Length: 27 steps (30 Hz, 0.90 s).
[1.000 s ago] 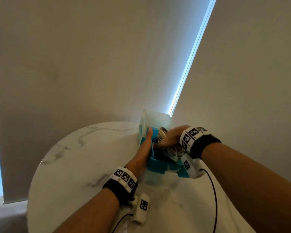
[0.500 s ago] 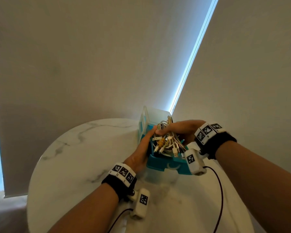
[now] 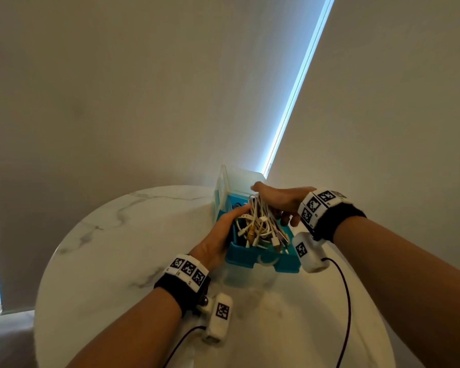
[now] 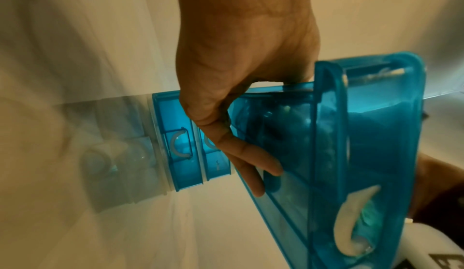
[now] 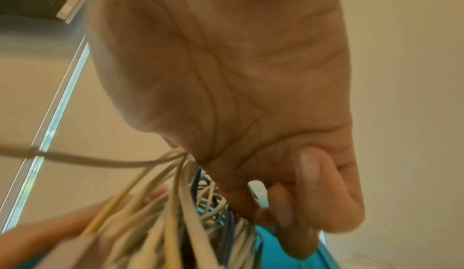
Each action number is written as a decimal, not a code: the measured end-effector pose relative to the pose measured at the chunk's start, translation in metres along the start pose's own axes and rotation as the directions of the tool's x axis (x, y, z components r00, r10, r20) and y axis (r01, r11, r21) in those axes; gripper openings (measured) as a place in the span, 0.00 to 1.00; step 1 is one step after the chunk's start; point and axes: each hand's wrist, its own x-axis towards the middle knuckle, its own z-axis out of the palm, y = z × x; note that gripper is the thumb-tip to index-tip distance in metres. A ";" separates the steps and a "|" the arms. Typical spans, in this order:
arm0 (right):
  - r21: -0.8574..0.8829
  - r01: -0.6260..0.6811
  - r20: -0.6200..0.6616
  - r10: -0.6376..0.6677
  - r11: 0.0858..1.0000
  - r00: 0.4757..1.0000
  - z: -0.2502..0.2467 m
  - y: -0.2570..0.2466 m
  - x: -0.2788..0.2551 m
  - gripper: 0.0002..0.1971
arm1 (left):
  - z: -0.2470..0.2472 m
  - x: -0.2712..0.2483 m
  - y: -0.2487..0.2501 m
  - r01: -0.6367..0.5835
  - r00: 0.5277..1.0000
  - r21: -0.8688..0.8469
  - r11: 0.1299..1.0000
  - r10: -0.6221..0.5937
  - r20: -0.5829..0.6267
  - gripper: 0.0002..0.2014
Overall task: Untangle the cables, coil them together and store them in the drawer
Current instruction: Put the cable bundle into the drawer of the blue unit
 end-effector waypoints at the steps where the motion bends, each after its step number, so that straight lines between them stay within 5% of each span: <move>1: 0.008 -0.012 -0.016 0.012 1.000 1.000 0.000 0.002 0.005 0.42 | -0.001 0.000 0.001 0.007 1.000 0.002 1.000 -0.007 0.002 0.27; 4: -0.041 0.017 -0.060 -0.019 0.999 0.998 0.001 0.006 0.009 0.33 | -0.002 0.003 0.001 0.034 0.999 0.029 0.999 -0.033 -0.008 0.29; 7: -0.120 0.039 -0.042 -0.044 0.992 0.998 0.000 0.008 0.010 0.35 | -0.005 0.003 0.002 0.042 0.999 0.031 0.999 -0.041 -0.030 0.28; 11: -0.296 0.091 -0.188 -0.151 0.951 0.970 -0.001 0.009 0.019 0.29 | -0.007 0.003 0.000 0.014 0.999 0.032 0.999 -0.013 -0.030 0.31; 16: -0.378 0.141 -0.477 -0.323 0.915 0.817 -0.002 0.012 0.025 0.27 | -0.005 0.003 -0.002 -0.019 1.000 0.045 0.999 0.020 -0.018 0.33; 20: -0.423 0.154 -0.548 -0.387 0.893 0.741 -0.002 0.014 0.025 0.29 | -0.004 0.001 -0.002 -0.009 1.000 0.038 0.999 0.010 -0.021 0.30; 24: -0.453 0.140 -0.514 -0.386 0.881 0.766 0.003 0.020 0.025 0.24 | -0.002 -0.001 0.000 0.005 1.000 0.054 0.999 -0.004 -0.028 0.29; 27: -0.423 0.166 -0.406 -0.350 0.891 0.844 -0.004 0.020 0.019 0.15 | -0.002 -0.001 0.003 0.008 0.999 0.063 0.998 -0.005 -0.044 0.28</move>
